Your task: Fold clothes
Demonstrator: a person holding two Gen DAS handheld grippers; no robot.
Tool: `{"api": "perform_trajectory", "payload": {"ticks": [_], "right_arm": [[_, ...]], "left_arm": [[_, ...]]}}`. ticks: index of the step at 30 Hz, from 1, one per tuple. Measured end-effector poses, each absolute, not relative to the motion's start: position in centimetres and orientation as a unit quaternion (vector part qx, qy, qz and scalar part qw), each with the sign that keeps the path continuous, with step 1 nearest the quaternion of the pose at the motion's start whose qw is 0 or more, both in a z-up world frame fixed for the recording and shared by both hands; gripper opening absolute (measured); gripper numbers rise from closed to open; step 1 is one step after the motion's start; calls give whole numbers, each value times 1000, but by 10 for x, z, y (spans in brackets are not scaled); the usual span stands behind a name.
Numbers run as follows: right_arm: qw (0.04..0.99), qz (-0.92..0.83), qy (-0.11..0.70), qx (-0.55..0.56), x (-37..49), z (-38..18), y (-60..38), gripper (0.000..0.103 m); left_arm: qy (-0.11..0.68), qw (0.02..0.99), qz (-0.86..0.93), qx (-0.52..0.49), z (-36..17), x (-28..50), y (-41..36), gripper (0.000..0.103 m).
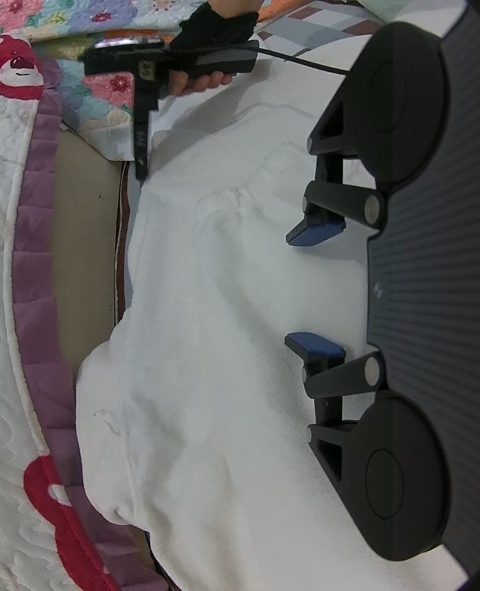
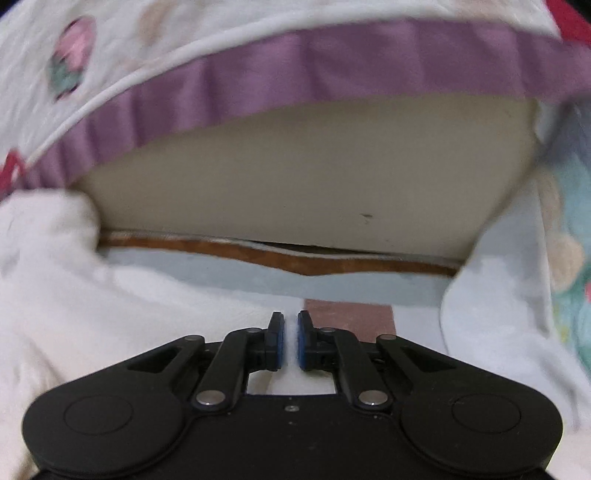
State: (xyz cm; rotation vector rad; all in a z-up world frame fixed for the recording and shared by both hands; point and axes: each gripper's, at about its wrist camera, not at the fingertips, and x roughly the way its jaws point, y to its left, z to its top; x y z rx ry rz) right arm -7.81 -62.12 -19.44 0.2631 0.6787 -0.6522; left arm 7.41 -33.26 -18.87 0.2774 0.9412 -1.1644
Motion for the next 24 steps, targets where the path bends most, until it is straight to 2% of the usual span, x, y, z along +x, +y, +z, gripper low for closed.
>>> {"api": "perform_trajectory", "payload": {"ticks": [1, 5, 7, 12, 16, 21, 24], "right_arm": [[878, -338, 304, 150, -93, -189, -625, 9], [849, -408, 195, 274, -173, -167, -642, 29], [832, -435, 165, 301, -223, -158, -647, 30], [778, -517, 131, 333, -352, -146, -651, 40], [736, -560, 117, 363, -426, -150, -652, 43], [714, -566, 117, 395, -457, -164, -654, 54], [711, -558, 121, 410, -453, -178, -664, 56]], "left_arm": [[427, 723, -529, 125, -188, 72, -332, 51], [430, 702, -557, 107, -185, 53, -336, 52], [431, 691, -572, 100, -185, 38, -343, 52], [407, 656, -627, 103, -182, -19, -378, 52], [397, 619, -670, 106, -182, -61, -408, 52], [399, 584, -695, 126, -192, -102, -428, 52], [409, 577, -693, 137, -200, -113, -431, 51]]}}
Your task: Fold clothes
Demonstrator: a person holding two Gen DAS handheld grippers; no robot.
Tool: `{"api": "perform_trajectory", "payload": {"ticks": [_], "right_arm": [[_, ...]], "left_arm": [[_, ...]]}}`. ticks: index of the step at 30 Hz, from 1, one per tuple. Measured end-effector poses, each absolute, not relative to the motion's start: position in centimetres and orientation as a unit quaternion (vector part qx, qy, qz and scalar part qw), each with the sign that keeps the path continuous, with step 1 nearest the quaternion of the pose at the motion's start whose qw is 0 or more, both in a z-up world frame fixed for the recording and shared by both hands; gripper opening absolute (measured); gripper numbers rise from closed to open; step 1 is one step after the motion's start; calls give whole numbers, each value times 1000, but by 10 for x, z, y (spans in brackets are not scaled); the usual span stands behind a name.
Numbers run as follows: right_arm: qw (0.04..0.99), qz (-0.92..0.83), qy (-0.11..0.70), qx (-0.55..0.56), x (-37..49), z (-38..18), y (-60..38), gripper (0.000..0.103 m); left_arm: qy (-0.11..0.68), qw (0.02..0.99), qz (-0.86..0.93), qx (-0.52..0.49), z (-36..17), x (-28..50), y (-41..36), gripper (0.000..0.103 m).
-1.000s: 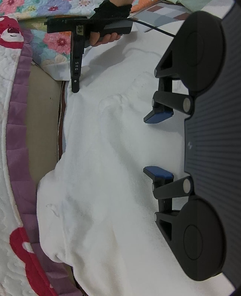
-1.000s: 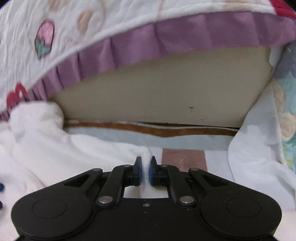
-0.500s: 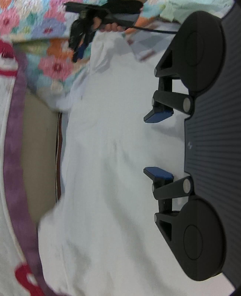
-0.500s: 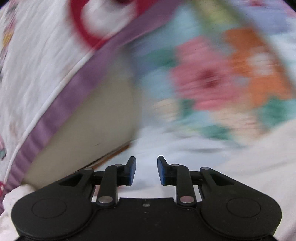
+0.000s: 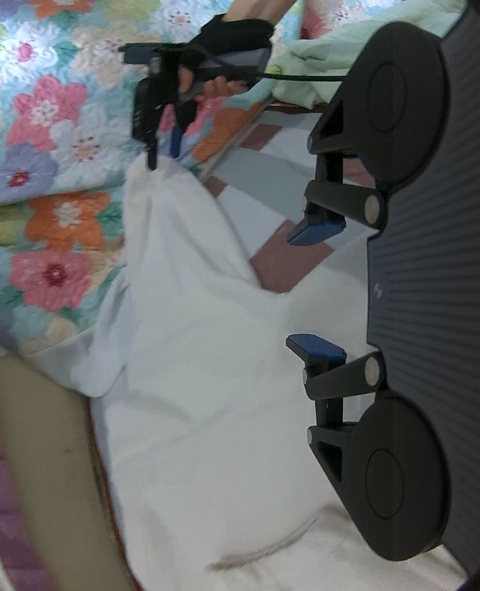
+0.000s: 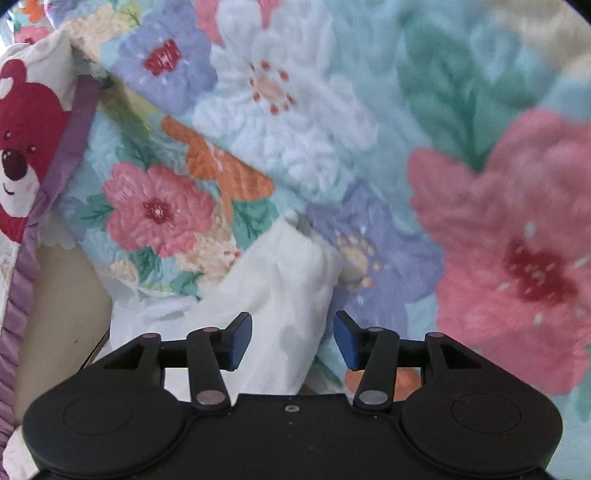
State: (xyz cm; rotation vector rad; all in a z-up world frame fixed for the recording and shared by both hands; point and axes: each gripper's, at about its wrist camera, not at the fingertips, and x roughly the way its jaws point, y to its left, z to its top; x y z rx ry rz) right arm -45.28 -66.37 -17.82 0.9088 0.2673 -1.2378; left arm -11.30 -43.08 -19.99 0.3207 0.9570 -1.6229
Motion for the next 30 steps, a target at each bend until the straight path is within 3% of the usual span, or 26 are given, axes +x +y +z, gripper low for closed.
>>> {"api": "perform_trajectory", "payload": {"ticks": [4, 6, 9, 15, 20, 30], "right_arm": [[717, -563, 143, 385, -436, -194, -681, 58], [723, -581, 161, 337, -427, -190, -688, 9], [740, -593, 103, 298, -427, -157, -682, 8], [741, -600, 169, 248, -408, -143, -693, 7], [750, -596, 148, 246, -390, -132, -686, 8], [867, -439, 114, 205, -284, -78, -623, 10]], "left_arm": [[417, 573, -690, 146, -208, -119, -431, 51], [420, 572, -688, 150, -209, -122, -427, 51], [425, 569, -688, 149, -209, -121, -422, 52], [444, 568, -682, 127, -213, -116, -423, 52], [426, 589, -677, 114, -191, -109, -410, 52], [385, 697, -602, 67, -142, -41, -333, 51]]}}
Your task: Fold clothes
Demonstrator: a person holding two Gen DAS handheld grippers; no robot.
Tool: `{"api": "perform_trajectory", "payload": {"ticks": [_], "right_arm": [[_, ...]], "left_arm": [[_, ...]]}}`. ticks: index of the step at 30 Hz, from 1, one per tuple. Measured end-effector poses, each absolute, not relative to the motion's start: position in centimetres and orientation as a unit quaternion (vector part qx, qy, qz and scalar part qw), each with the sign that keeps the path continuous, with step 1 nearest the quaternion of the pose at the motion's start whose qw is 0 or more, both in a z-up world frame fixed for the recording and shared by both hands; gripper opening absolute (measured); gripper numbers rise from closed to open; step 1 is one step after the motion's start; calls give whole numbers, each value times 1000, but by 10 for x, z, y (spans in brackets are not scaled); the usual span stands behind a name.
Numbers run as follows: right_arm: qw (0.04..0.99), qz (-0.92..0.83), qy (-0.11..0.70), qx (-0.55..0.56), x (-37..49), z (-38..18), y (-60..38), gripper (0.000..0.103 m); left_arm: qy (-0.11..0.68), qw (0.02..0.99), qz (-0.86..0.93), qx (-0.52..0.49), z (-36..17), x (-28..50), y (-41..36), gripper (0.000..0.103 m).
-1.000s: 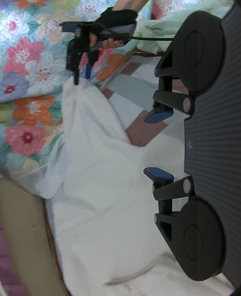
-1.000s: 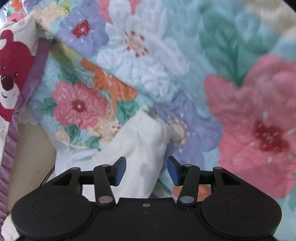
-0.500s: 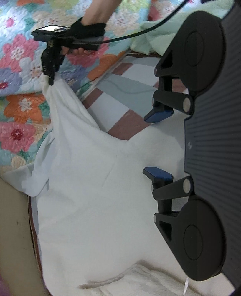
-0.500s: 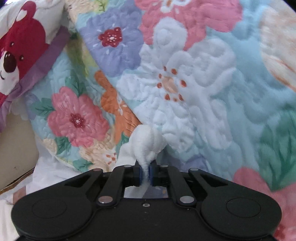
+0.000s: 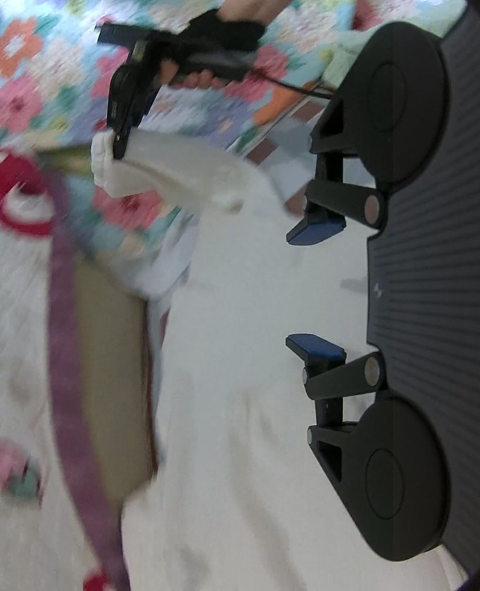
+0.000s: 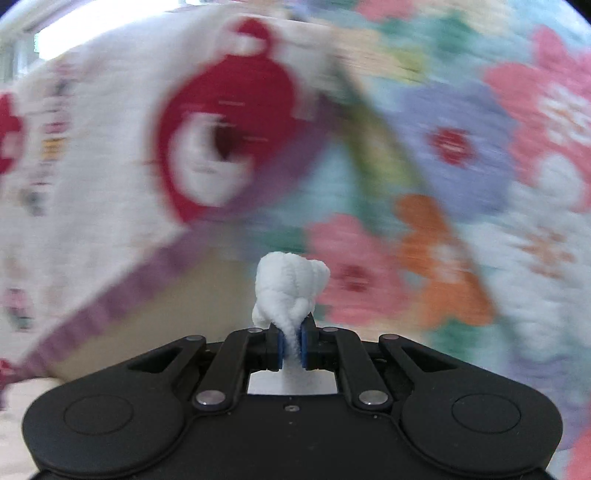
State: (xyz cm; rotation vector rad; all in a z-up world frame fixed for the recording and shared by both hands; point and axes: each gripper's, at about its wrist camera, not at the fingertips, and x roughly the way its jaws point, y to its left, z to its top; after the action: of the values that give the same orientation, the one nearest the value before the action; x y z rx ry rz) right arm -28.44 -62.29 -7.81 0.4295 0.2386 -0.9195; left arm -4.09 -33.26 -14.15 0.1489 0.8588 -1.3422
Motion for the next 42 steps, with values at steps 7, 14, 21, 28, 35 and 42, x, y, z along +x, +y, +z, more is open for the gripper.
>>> {"api": "perform_trajectory", "payload": {"ticks": [7, 14, 21, 28, 35, 42], "right_arm": [[934, -247, 110, 234, -156, -51, -555, 11], [961, -37, 157, 227, -49, -44, -460, 13], [948, 75, 281, 132, -21, -108, -358, 34], [947, -69, 309, 60, -121, -136, -379, 63], [893, -211, 396, -27, -189, -164, -407, 62], [884, -238, 402, 2, -180, -176, -425, 23]], "left_arm": [[376, 764, -523, 21, -104, 30, -245, 59], [417, 785, -433, -150, -125, 85, -152, 66], [479, 763, -361, -241, -172, 118, -110, 66], [464, 780, -377, -188, -173, 125, -129, 66], [477, 762, -413, -143, -184, 122, -155, 66], [464, 772, -424, -91, -194, 114, -188, 76]]}}
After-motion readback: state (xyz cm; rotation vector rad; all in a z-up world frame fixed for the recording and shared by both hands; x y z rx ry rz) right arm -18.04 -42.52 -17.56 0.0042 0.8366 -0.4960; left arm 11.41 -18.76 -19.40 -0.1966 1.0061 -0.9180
